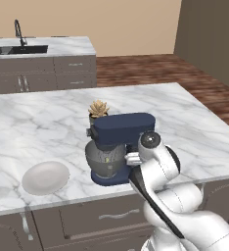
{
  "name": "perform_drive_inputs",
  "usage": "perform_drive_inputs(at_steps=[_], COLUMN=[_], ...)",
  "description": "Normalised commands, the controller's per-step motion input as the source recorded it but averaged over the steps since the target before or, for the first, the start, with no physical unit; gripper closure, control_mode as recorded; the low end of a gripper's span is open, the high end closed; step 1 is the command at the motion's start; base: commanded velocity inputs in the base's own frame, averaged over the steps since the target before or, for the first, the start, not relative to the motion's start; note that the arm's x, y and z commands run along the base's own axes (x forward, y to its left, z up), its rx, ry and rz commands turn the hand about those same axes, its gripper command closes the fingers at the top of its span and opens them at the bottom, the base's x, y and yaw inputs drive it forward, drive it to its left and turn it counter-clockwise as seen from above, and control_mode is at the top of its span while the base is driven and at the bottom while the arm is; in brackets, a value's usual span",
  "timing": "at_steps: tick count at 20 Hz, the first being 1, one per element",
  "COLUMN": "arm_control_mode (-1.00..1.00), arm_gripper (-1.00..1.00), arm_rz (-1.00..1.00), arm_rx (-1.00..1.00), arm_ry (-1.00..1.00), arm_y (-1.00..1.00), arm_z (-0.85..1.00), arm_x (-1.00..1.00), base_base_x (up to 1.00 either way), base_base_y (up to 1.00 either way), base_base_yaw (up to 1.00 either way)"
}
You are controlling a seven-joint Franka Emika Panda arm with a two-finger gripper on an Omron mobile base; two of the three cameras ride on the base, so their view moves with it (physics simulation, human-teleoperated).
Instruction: Add butter and sugar cubes to the stand mixer bowl and then turn on the stand mixer to begin making frosting.
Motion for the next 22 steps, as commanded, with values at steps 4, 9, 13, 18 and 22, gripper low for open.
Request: perform_drive_inputs(at_steps=[4, 9, 13, 18, 22], arm_control_mode=[-1.0, -1.0, -1.0, -1.0, -1.0], arm_gripper=[-1.0, -1.0, -1.0, -1.0, -1.0], arm_rz=[0.1, 0.12, 0.14, 0.08, 0.03], arm_rx=[0.0, 0.05, 0.14, 0.1, 0.02], arm_ry=[0.02, 0.0, 0.25, 0.24, 0.07], arm_y=[0.0, 0.0, 0.0, 0.04, 0.02], arm_z=[-0.32, 0.0, 0.0, 0.0, -0.08], arm_x=[0.41, 0.3, 0.18, 0.02, -0.07], base_base_x=[0.0, 0.0, 0.0, 0.0, 0.0], base_base_y=[0.0, 0.0, 0.0, 0.0, 0.0], base_base_yaw=[0.0, 0.0, 0.0, 0.0, 0.0])
